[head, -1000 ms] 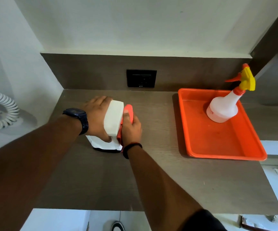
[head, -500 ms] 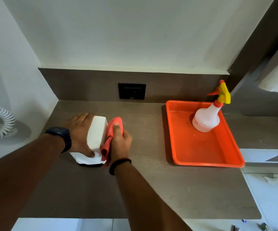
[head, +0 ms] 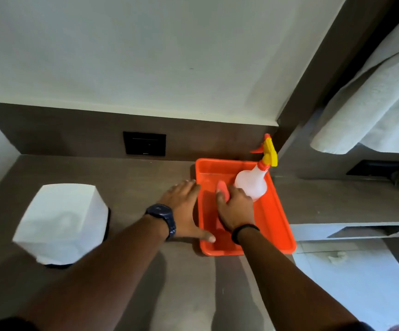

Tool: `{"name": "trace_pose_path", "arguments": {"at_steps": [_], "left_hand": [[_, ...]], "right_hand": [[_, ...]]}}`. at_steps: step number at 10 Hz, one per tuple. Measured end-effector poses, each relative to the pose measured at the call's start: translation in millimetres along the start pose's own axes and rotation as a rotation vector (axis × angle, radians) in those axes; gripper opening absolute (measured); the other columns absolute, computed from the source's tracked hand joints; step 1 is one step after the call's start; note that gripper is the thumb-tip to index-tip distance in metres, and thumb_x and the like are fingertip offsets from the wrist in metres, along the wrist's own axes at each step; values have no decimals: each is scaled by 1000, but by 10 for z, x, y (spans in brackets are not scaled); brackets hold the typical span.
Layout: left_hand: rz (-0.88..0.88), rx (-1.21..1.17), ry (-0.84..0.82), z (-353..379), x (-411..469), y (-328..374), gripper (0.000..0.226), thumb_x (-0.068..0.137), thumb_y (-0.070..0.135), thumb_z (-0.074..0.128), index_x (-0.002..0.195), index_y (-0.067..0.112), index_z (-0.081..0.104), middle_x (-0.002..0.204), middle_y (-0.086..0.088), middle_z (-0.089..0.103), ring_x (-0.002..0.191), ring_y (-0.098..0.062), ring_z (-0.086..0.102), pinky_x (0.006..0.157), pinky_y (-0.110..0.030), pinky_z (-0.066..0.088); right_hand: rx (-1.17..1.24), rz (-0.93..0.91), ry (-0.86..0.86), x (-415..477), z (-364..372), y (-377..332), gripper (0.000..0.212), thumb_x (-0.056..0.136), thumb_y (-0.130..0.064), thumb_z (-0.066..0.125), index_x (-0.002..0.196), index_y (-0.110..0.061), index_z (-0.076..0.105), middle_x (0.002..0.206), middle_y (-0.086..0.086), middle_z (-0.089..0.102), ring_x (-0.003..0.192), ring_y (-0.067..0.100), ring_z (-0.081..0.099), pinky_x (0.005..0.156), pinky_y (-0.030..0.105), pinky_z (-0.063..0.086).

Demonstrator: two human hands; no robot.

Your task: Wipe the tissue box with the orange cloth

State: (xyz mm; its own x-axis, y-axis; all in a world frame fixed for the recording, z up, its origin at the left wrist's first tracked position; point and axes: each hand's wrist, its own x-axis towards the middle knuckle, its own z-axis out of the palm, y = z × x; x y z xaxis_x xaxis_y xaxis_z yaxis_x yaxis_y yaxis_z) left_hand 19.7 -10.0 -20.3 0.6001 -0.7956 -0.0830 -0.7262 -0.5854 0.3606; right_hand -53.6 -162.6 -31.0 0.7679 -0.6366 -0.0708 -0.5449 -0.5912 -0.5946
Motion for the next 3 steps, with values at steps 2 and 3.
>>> {"name": "trace_pose_path", "arguments": {"at_steps": [2, 3], "left_hand": [[-51, 58, -172, 368, 132, 38, 151, 35, 95, 53, 148, 13, -5, 160, -9, -4, 146, -25, 3, 118, -38, 3], [-58, 52, -130, 247, 92, 18, 147, 34, 97, 50, 148, 18, 1, 160, -8, 4, 146, -25, 8, 119, -43, 9]], "right_hand": [[-412, -47, -329, 5, 297, 349, 56, 92, -55, 37, 144, -33, 37, 157, 6, 36, 142, 38, 30, 110, 61, 28], [-286, -62, -156, 22, 187, 221, 59, 91, -56, 43, 143, -29, 42, 156, 6, 42, 145, 34, 32, 114, 60, 24]]}}
